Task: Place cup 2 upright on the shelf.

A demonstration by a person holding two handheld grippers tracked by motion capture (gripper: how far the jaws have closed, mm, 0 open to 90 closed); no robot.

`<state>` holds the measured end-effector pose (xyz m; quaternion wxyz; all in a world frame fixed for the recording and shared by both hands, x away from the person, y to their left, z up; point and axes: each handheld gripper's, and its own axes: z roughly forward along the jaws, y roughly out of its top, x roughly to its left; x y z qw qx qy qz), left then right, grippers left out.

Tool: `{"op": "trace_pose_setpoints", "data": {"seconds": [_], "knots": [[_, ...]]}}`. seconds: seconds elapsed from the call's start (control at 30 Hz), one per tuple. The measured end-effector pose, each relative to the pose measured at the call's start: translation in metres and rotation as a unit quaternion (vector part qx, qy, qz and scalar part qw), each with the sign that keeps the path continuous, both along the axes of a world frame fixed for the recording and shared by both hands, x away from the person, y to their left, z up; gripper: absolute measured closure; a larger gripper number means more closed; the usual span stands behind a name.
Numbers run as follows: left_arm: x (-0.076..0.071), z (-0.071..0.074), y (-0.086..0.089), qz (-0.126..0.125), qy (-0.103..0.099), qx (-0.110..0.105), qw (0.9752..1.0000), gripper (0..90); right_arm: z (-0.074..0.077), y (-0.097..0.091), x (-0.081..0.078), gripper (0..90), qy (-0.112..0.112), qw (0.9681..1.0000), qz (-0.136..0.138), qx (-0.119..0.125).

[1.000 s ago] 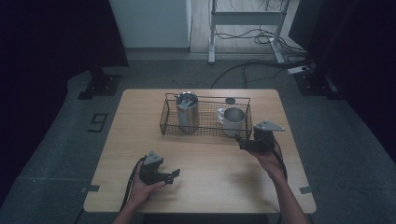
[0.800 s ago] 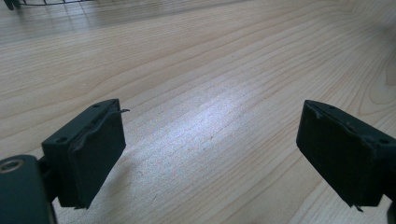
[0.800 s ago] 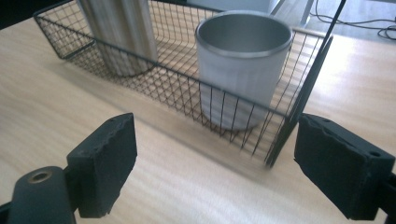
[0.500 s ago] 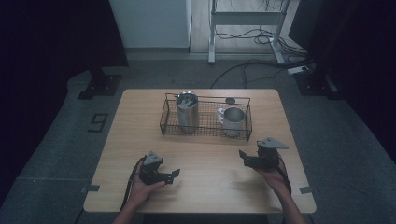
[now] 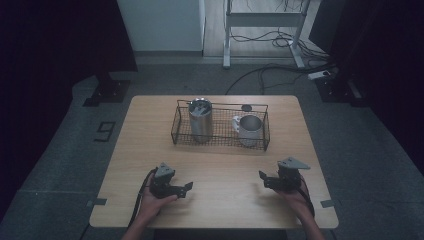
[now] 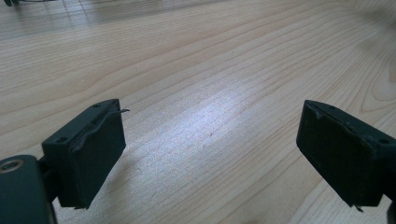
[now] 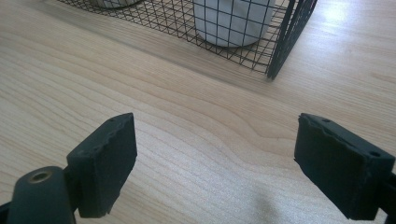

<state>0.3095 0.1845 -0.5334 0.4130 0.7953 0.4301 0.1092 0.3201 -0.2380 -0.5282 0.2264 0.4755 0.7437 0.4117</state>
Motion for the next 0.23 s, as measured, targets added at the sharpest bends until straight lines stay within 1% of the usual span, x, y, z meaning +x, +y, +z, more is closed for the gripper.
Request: {"op": "trace_pose_setpoints", "data": {"seconds": [0.1, 0.23], "knots": [[0.0000, 0.0003, 0.0005, 0.000, 0.000, 0.000, 1.0000, 8.0, -0.0009, 0.0004, 0.0000, 12.9, 0.001, 1.0000, -0.001, -0.001], [-0.0003, 0.0011, 0.0009, 0.000, -0.002, -0.001, 1.0000, 8.0, -0.0039, 0.0002, 0.0011, 12.4, 0.009, 0.9999, -0.006, -0.007]]}}
